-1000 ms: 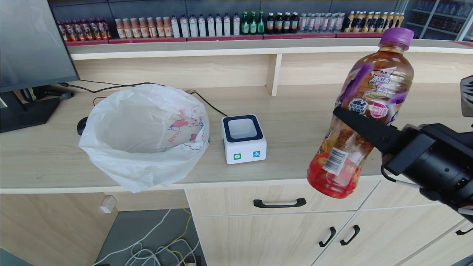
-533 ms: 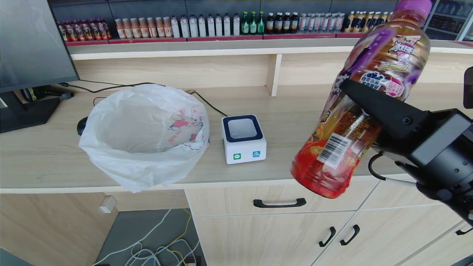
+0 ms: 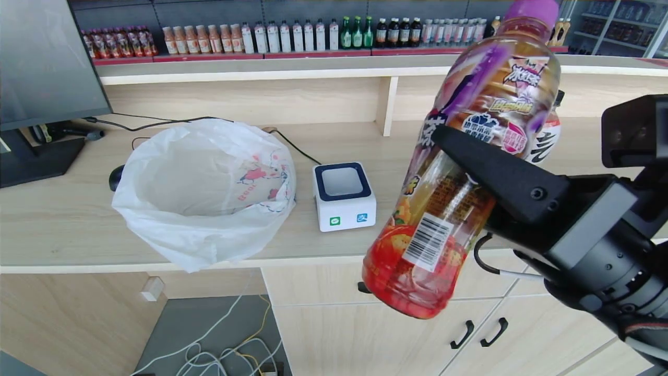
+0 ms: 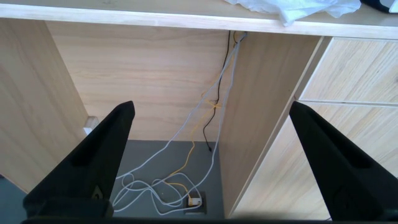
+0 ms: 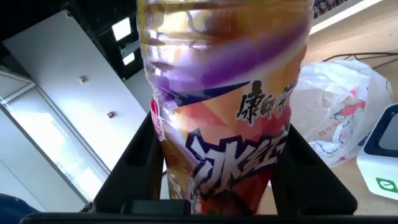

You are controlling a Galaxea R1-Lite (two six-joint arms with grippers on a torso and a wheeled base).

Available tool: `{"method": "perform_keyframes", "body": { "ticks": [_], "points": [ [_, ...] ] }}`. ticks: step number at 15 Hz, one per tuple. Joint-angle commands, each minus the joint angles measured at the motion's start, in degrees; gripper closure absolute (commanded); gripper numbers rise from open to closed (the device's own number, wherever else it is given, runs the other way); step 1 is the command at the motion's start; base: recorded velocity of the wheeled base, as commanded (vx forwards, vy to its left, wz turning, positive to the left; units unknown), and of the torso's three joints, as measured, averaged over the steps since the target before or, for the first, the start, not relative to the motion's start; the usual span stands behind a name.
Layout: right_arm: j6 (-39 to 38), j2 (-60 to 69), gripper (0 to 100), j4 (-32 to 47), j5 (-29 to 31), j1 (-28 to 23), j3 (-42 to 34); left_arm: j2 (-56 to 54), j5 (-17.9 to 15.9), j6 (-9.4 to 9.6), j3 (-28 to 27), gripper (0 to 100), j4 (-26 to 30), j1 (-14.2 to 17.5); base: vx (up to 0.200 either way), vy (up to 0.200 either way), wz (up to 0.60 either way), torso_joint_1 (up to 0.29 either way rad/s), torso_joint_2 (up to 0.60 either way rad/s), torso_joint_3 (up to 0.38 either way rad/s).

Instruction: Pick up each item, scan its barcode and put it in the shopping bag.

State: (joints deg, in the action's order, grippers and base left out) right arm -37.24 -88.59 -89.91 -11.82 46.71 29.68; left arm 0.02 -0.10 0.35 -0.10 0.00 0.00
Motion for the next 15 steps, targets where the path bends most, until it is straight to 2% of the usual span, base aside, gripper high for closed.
{"method": "perform_keyframes", "body": {
  "ticks": [1, 6, 15],
  "points": [
    [-1.0, -0.4, 100, -0.1, 0.0, 1.7, 2.8, 0.0, 0.0, 0.0, 0.0, 0, 0.0, 0.0, 0.0, 0.0, 0.0, 0.0, 0.0, 0.0],
    [-1.1, -0.5, 100, -0.1, 0.0, 4.8, 4.1, 0.0, 0.0, 0.0, 0.0, 0, 0.0, 0.0, 0.0, 0.0, 0.0, 0.0, 0.0, 0.0],
    [-0.6, -1.2, 100, -0.1, 0.0, 5.3, 5.4, 0.0, 0.0, 0.0, 0.0, 0, 0.0, 0.0, 0.0, 0.0, 0.0, 0.0, 0.0, 0.0]
  ]
}}
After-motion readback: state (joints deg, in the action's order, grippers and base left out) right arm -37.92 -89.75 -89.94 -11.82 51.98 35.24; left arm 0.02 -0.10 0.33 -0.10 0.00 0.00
